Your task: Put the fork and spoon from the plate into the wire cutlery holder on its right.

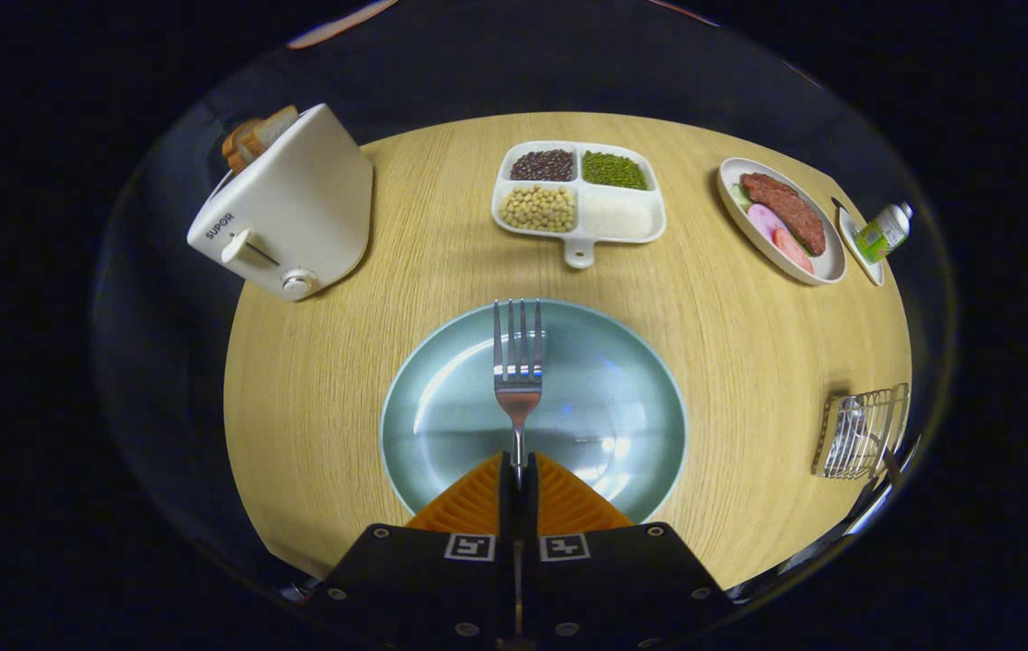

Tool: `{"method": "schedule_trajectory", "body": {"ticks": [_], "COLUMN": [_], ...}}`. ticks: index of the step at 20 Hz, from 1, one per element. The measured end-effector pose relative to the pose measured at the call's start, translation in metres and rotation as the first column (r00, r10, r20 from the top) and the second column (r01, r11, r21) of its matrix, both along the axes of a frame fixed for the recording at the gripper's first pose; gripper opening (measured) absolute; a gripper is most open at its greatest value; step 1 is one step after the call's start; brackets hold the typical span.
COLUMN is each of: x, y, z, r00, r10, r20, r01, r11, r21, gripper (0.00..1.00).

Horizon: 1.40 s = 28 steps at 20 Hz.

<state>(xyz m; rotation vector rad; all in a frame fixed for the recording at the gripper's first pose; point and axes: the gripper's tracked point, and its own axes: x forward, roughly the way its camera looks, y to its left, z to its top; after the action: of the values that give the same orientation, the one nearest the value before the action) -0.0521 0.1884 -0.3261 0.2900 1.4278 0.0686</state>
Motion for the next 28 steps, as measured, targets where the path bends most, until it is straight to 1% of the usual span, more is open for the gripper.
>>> {"method": "schedule_trajectory", "body": {"ticks": [3,6,9,11,13,15,19,23,26,28], "x": [-0.013,-0.036,-0.060,-0.077,-0.089,-0.100,-0.114,-0.128,-0.123,-0.113], "y": [-0.040,-0.086,-0.138,-0.175,-0.203,-0.222,-0.261,-0.284,-0.291,-0.295], "z": [0.015,0.027,0.028,0.027,0.026,0.026,0.019,0.010,0.007,0.012], "r00": [0.998,0.992,0.981,0.974,0.967,0.960,0.952,0.959,0.958,0.954], "r10": [-0.062,-0.124,-0.192,-0.223,-0.252,-0.278,-0.306,-0.282,-0.287,-0.296], "r20": [0.025,0.036,0.031,0.029,0.028,0.027,0.025,-0.009,0.006,0.038], "r01": [0.062,0.125,0.193,0.224,0.253,0.280,0.307,0.280,0.286,0.298], "r11": [0.998,0.992,0.980,0.972,0.963,0.957,0.947,0.954,0.953,0.952], "r21": [-0.015,-0.028,-0.053,-0.076,-0.090,-0.079,-0.091,-0.106,-0.097,-0.069], "gripper": [0.04,0.04,0.04,0.04,0.04,0.04,0.04,0.04,0.06,0.10]}}
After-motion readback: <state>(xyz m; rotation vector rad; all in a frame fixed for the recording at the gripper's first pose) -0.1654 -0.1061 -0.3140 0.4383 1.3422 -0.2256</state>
